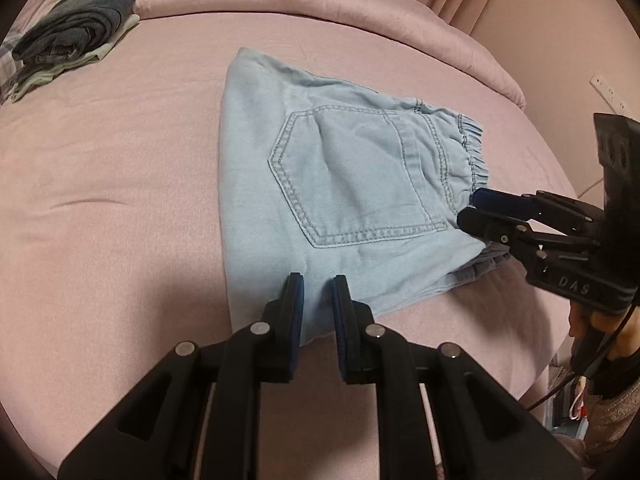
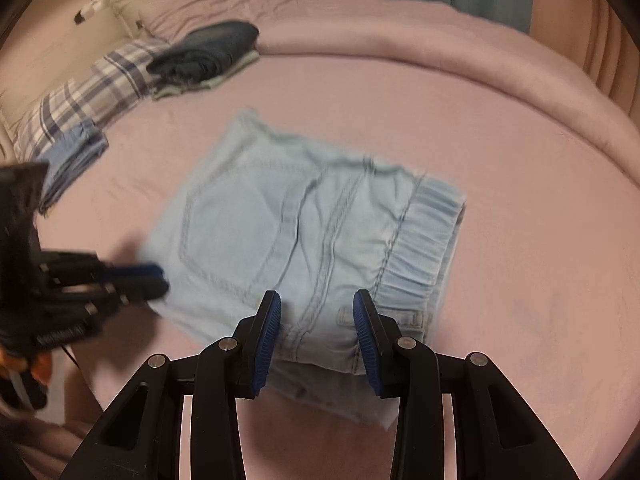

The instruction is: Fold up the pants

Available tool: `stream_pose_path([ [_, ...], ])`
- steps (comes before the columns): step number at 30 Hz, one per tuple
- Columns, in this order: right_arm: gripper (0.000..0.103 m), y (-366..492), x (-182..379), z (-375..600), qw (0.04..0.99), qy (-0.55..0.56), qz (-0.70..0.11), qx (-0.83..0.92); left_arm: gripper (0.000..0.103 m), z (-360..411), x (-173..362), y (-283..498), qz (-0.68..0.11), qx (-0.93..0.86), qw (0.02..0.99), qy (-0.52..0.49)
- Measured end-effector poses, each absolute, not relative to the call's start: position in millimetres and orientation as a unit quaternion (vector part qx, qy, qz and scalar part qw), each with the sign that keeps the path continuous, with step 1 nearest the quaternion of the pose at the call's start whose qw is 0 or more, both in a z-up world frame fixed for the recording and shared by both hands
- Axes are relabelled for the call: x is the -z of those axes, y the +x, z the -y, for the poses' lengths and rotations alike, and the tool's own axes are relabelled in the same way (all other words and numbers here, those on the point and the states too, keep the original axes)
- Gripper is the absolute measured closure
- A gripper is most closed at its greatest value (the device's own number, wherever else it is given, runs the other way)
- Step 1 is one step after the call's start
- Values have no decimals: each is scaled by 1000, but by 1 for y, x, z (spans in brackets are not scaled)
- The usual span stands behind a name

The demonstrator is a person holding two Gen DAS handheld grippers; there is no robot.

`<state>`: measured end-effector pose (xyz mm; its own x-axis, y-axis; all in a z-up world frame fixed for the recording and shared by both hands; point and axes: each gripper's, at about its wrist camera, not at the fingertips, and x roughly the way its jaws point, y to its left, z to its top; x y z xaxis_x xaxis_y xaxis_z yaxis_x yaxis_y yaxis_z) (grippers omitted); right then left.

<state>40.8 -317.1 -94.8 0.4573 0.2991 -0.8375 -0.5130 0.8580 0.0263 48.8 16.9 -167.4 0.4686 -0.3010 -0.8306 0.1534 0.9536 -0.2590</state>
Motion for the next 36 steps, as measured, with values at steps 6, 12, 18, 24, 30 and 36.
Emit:
stream_pose_path([
  [6, 65, 40, 97, 313, 850, -125, -456, -233, 89, -16, 168, 49, -494, 126, 858, -61],
  [12, 63, 35, 95, 324, 852, -85, -457, -241, 89, -12, 167, 47, -495, 120, 859, -57],
  [18, 63, 32, 95, 330, 848, -60, -466, -246, 86, -9, 162, 47, -495, 115, 859, -54],
  [24, 63, 31, 92, 347, 839, 10, -480, -257, 29, -9, 146, 39, -470, 103, 876, -39],
  [30, 63, 29, 89, 359, 834, 64, -482, -262, 29, -21, 145, 37, -467, 85, 879, -41],
  [36, 61, 29, 82, 364, 838, 63, -481, -250, 29, -34, 145, 34, -469, 68, 879, -54],
])
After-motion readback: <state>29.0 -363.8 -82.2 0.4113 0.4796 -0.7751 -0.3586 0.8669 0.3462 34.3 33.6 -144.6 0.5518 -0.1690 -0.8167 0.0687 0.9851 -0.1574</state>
